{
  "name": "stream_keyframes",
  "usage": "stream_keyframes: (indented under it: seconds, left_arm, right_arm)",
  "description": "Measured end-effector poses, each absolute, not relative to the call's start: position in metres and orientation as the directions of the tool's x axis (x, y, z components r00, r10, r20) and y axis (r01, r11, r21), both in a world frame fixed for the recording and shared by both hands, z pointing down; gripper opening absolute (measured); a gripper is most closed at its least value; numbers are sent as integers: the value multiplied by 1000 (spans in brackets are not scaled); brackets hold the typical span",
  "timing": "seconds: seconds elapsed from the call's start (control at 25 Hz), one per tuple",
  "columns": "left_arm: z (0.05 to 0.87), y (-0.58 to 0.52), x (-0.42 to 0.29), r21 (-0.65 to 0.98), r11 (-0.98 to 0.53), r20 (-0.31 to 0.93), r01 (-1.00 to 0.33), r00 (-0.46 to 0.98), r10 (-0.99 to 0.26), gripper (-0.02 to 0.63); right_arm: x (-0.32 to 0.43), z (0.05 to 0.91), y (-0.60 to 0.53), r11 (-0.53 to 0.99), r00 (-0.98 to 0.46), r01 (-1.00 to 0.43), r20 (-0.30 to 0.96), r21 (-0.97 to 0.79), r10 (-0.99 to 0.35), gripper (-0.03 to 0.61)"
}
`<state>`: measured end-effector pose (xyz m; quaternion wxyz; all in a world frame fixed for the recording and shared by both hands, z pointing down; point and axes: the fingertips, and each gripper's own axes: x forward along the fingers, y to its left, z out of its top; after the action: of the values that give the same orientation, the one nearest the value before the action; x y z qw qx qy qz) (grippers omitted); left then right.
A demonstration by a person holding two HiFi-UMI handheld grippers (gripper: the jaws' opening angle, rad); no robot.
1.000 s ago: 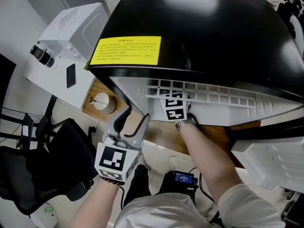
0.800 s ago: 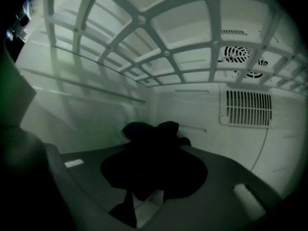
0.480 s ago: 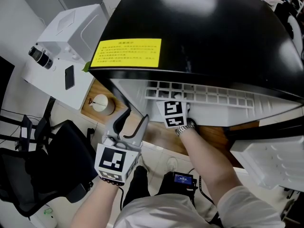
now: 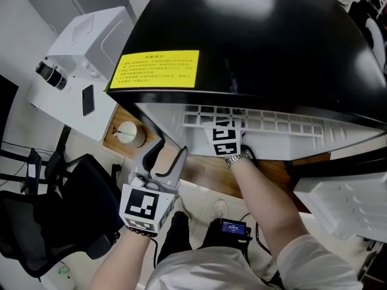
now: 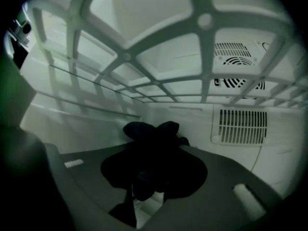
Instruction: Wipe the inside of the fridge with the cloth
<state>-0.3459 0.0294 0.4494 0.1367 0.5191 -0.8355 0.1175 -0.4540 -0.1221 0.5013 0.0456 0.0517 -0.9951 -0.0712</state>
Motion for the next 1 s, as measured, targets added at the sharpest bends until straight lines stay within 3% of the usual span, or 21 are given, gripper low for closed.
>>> stream_keyframes:
  seconds: [1.0]
  left_arm:
    - [451, 29, -349, -53, 495, 347, -868, -480, -805, 195]
  right_arm:
    - [-367, 510, -249, 913, -917, -350, 121, 211, -380, 127]
